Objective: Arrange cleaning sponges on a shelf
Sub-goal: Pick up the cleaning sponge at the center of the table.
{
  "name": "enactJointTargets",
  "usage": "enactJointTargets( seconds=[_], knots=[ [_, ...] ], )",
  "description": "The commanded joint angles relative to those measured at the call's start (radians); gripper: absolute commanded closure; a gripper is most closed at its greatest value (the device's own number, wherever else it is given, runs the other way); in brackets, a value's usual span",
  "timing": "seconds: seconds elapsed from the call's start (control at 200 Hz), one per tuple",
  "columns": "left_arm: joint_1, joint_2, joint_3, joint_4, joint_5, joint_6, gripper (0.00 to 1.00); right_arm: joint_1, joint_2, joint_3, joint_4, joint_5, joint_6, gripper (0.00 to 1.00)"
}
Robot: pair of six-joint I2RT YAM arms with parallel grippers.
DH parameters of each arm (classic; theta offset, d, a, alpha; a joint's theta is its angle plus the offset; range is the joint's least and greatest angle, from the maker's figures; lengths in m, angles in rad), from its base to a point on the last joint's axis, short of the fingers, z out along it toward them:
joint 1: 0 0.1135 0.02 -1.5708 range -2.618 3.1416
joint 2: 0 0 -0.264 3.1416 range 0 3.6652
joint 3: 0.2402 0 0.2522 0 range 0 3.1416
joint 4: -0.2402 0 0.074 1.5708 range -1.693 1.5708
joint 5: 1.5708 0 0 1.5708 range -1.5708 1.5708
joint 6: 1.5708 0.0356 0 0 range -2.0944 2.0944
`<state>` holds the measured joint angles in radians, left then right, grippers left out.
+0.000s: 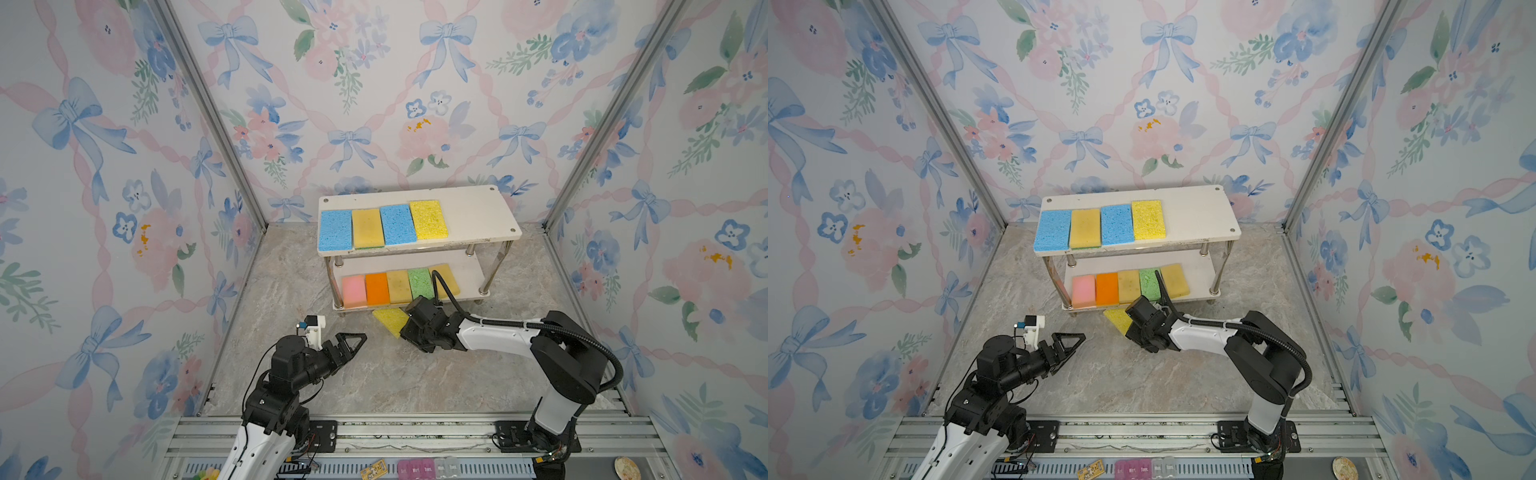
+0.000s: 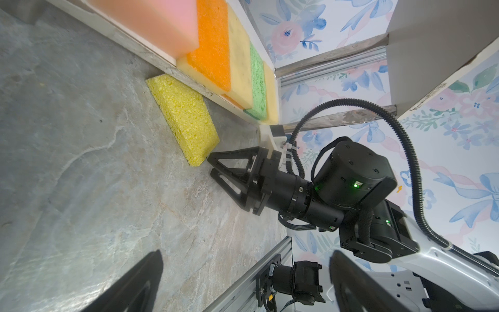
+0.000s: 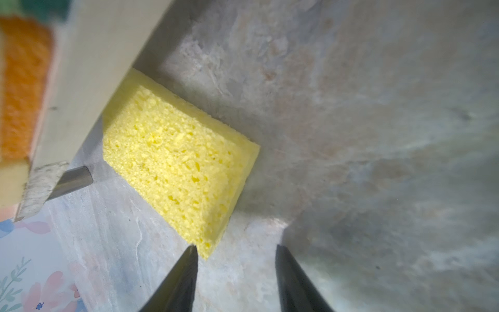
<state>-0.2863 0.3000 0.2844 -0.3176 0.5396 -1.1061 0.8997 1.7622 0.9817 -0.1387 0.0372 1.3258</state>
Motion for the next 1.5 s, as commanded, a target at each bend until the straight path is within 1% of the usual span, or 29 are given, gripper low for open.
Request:
enactJointTargets(
  seconds=[0.0,0.215,0.385,0.45,0.495,0.535,0.735,0.855,0.975,1.195,1.335,1.495],
  knots=[
    [0.010,0.011,0.014,-0.013,0.016,0.032,0.02,-0.016,0.031,0.033,-0.032,0.021,-0.019,0.50],
    [0.014,0.008,0.010,-0.013,0.026,0.038,0.02,-0.022,0.073,0.091,-0.141,0.052,-0.038,0.50],
    [0.015,-0.009,0.002,-0.013,0.036,0.035,0.02,-0.019,0.104,0.105,-0.153,0.049,-0.027,0.52],
    [0.016,-0.017,0.001,-0.014,0.038,0.034,0.02,-0.017,0.111,0.110,-0.161,0.052,-0.025,0.56],
    [0.016,-0.023,-0.003,-0.014,0.041,0.031,0.02,-0.015,0.114,0.116,-0.170,0.054,-0.025,0.62],
    [0.016,-0.028,-0.006,-0.013,0.043,0.027,0.02,-0.015,0.117,0.122,-0.177,0.060,-0.025,0.65],
    [0.016,-0.063,-0.027,-0.013,0.049,0.003,0.02,-0.010,0.136,0.176,-0.223,0.076,-0.055,0.75],
    [0.015,-0.077,-0.026,-0.014,0.054,-0.001,0.02,-0.002,0.121,0.188,-0.260,0.098,-0.069,0.87],
    [0.015,-0.077,-0.023,-0.019,0.055,0.000,0.02,0.006,0.065,0.158,-0.285,0.118,-0.064,1.00],
    [0.015,-0.016,0.014,-0.019,0.068,0.047,0.02,0.065,-0.102,0.098,-0.378,0.182,-0.043,1.00],
    [0.012,0.042,0.053,-0.016,0.069,0.069,0.02,0.120,-0.262,0.041,-0.459,0.224,-0.016,1.00],
    [-0.007,0.110,0.081,0.013,0.068,0.079,0.02,0.180,-0.456,-0.056,-0.520,0.276,0.052,1.00]
  ],
)
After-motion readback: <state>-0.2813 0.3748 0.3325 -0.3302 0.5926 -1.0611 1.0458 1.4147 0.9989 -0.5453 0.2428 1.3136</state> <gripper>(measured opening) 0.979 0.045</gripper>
